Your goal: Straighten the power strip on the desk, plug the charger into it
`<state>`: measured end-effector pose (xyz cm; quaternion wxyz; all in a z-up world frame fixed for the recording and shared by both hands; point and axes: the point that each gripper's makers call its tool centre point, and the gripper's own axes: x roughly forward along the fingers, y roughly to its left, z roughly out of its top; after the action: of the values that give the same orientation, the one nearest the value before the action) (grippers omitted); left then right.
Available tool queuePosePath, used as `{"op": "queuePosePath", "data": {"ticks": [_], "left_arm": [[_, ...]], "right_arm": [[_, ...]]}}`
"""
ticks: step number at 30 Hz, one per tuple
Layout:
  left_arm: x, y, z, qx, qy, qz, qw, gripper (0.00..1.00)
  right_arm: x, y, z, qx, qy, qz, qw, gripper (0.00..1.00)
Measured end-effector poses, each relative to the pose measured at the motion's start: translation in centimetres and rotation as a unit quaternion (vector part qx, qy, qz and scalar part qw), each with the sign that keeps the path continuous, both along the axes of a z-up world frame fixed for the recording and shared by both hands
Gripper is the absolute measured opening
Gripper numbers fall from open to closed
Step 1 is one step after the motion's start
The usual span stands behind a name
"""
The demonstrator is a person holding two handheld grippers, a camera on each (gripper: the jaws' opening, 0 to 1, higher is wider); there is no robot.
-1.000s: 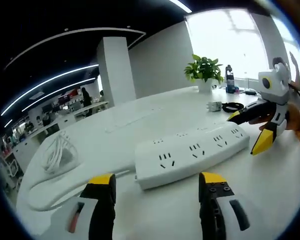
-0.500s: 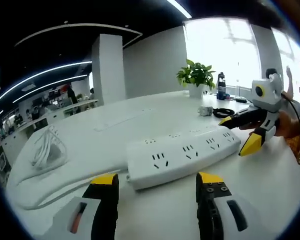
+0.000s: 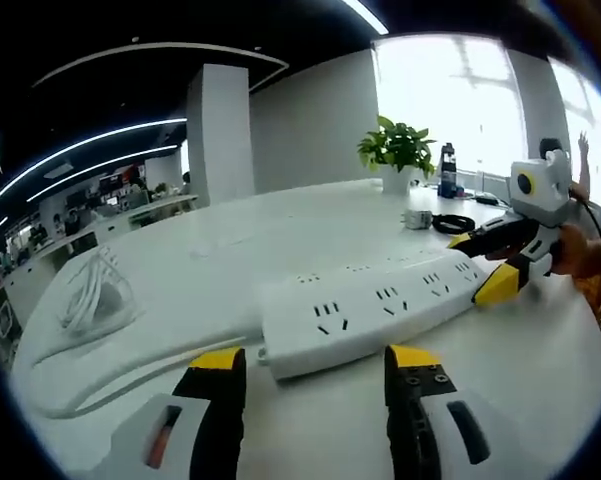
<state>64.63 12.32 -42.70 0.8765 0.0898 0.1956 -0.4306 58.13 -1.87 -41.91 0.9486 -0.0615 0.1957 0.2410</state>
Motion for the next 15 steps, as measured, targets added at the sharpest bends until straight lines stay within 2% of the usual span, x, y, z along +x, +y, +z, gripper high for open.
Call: {"op": "queuePosePath", "data": {"ticks": [6, 15], "left_arm": [[-0.1, -0.4, 0.0, -0.009, 0.005, -0.005, 0.9999, 0.55], [-0.6, -1.2, 0.1, 0.0, 0.003, -0.018, 0.9998, 0.55]], "right_arm": [[0.0, 0.0, 0.0, -0.002, 0.0, 0.001, 1.0, 0.53], [0.0, 0.0, 0.0, -0.003, 0.0, 0.003, 1.0, 0.53]]}}
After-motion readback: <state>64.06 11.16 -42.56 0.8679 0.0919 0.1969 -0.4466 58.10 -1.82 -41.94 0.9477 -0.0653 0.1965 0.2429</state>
